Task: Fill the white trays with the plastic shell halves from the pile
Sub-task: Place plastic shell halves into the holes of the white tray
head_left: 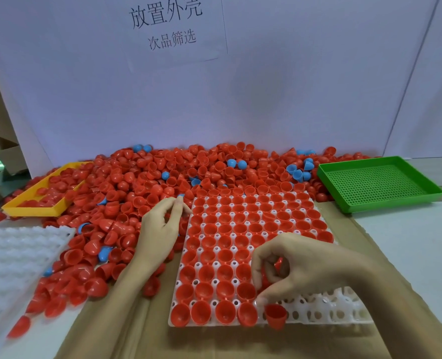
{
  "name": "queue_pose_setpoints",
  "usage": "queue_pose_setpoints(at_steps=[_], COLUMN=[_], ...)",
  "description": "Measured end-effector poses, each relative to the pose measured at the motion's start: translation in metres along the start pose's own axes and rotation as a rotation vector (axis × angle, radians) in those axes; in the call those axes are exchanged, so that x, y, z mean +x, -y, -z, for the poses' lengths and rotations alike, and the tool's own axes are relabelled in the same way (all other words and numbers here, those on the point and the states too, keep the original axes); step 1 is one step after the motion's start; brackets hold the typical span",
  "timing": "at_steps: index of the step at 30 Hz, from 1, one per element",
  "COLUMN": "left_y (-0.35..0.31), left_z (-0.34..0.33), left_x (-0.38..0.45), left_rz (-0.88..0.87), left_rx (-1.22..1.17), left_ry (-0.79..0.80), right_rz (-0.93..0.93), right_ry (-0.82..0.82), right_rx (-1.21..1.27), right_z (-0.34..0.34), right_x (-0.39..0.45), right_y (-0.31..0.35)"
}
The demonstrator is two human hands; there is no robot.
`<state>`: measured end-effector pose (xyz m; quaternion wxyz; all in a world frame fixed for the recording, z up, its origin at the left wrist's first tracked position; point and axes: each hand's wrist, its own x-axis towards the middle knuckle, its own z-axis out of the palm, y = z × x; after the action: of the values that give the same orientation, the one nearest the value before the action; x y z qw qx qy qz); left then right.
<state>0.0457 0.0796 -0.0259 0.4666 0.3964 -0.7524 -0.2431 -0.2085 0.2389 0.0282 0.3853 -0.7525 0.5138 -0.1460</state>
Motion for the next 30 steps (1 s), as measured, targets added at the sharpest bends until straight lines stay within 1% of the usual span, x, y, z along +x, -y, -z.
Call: queue_pose_setpoints(at_steps=[2,5,8,11,12,14,16,17,21,27,30], left_y=[0.006,0.023,0.043,0.058,0.062,0.068,0.074,0.077,0.08,0.077,0.073], left_z=[0.004,0.008,0.009,0.01,0.008,0.004,-0.001,-0.001,0.005,0.006,0.006], left_x=[0.016,0.054,0.088,0.111,0.115,0.119,0.118,0.118,0.118,0.112,0.11], left_rz=[-0.011,-0.02,-0.024,-0.074,-0.088,-0.121,-0.148,-0.154,-0.162,-0.146,-0.154], left_rx=[0.053,0.273,0.526,0.732,0.786,0.856,0.881,0.878,0.835,0.879,0.869], left_ry=[-0.027,-0.017,0.08,0.164,0.209,0.352,0.47,0.488,0.452,0.43,0.385], right_rz=[0.02,0.038,0.058,0.064,0.063,0.06,0.062,0.064,0.075,0.082,0.085], right_ry=[-0.038,-0.113,-0.162,-0.196,-0.208,-0.225,-0.233,-0.232,-0.23,-0.244,-0.256], right_rx=[-0.007,-0.007,0.015,0.034,0.033,0.026,0.023,0.022,0.03,0.013,0.003], right_z=[0.0,-0.001,-0.001,-0.002,-0.003,-0.003,-0.003,-0.003,-0.004,-0.004,-0.004], right_x=[0.002,0.005,0.008,0.01,0.01,0.011,0.012,0.012,0.013,0.013,0.013], right_y=[-0.002,-0.005,-0.008,-0.01,-0.011,-0.013,-0.014,-0.014,-0.014,-0.013,-0.013])
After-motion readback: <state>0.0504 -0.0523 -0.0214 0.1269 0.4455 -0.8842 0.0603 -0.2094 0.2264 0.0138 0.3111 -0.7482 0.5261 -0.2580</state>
